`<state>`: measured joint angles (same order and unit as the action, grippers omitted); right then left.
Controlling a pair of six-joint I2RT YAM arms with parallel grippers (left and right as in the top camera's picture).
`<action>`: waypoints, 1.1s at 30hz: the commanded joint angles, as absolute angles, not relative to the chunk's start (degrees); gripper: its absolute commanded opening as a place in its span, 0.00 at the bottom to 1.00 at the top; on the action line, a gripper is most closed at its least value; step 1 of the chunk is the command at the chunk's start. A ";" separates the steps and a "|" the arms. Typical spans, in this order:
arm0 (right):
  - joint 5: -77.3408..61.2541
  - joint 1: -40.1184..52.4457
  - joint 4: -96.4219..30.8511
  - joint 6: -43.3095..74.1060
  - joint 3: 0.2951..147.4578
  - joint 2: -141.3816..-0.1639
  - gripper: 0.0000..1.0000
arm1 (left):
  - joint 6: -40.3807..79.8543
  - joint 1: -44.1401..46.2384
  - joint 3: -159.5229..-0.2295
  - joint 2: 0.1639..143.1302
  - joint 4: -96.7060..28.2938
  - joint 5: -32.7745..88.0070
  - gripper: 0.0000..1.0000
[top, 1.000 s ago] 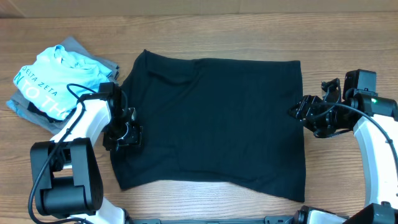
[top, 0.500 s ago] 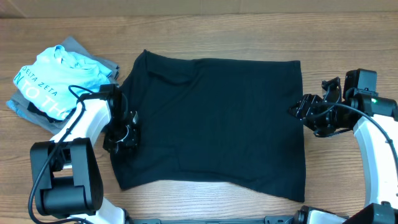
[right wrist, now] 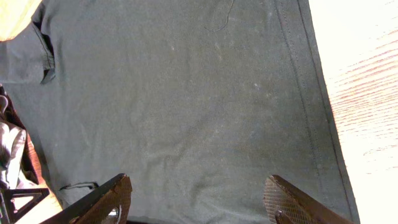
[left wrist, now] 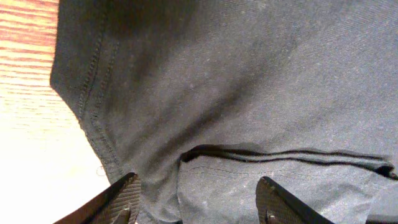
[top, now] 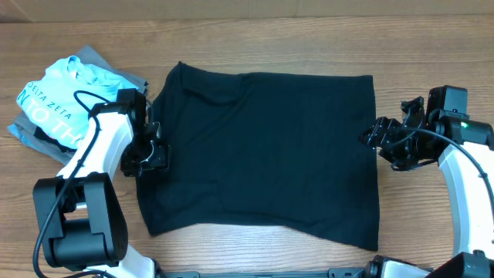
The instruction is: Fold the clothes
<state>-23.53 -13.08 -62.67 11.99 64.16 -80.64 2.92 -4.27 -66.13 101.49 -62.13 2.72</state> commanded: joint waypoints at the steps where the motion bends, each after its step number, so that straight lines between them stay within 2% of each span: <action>1: -22.92 -12.93 -62.57 11.94 63.96 -80.53 0.73 | 4.71 -5.69 -65.78 101.58 -62.06 2.13 0.72; 8: -22.70 -12.91 -61.98 11.94 63.96 -80.53 0.73 | 3.38 -9.80 -65.78 101.58 -59.92 3.33 0.75; 13: -19.92 -12.91 -61.98 11.94 63.96 -80.53 0.73 | 0.40 -8.93 -65.69 101.60 -59.70 12.27 0.66; 20: -19.94 -12.91 -62.04 11.97 63.96 -80.53 0.72 | 0.19 -6.76 -59.86 101.60 -53.39 11.60 0.59; 25: -19.94 -12.91 -62.15 11.97 63.96 -80.53 0.72 | 0.16 -6.61 -57.82 101.60 -53.17 11.53 0.50; 33: -19.94 -12.91 -62.30 11.97 63.96 -80.53 0.71 | 0.21 -6.61 -56.18 101.60 -52.12 8.69 0.44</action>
